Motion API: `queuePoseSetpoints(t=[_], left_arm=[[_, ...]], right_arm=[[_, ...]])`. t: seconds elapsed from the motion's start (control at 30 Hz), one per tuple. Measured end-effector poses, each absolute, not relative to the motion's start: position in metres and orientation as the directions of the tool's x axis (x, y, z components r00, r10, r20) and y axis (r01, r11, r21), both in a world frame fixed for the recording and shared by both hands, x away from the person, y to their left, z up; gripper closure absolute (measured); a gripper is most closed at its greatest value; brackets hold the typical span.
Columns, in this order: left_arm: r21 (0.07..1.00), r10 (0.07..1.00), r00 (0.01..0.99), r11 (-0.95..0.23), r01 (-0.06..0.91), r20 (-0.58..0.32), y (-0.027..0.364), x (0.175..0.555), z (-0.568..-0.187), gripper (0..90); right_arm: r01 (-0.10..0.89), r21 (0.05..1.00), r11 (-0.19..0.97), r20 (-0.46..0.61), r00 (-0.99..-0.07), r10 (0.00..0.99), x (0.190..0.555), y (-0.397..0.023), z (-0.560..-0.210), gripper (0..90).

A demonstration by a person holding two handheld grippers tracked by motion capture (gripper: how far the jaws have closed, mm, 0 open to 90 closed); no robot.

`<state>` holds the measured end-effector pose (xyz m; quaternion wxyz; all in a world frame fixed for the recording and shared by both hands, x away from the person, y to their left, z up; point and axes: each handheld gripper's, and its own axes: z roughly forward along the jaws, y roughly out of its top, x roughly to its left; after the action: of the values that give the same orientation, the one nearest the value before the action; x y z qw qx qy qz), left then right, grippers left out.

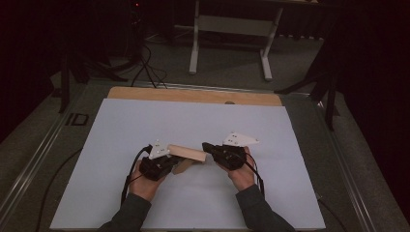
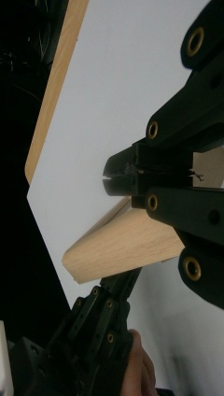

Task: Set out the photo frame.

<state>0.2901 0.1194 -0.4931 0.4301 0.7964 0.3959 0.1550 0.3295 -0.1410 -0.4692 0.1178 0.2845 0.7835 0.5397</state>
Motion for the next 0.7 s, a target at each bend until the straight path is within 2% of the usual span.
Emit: queuePoseSetpoints(t=[0.37, 0.7], left_arm=[[0.814, 0.761, 0.642, -0.313, 0.489, -0.092, 0.115, 0.291, -0.491, 89.5], [0.827, 0.726, 0.684, -0.338, 0.448, -0.074, 0.106, 0.286, -0.486, 89.5]], right_arm=[[0.311, 0.911, 0.271, 0.109, -0.816, 0.568, 0.326, -0.14, -0.468, 88.7], [0.307, 0.91, 0.28, 0.102, -0.818, 0.566, 0.323, -0.14, -0.468, 88.8]])
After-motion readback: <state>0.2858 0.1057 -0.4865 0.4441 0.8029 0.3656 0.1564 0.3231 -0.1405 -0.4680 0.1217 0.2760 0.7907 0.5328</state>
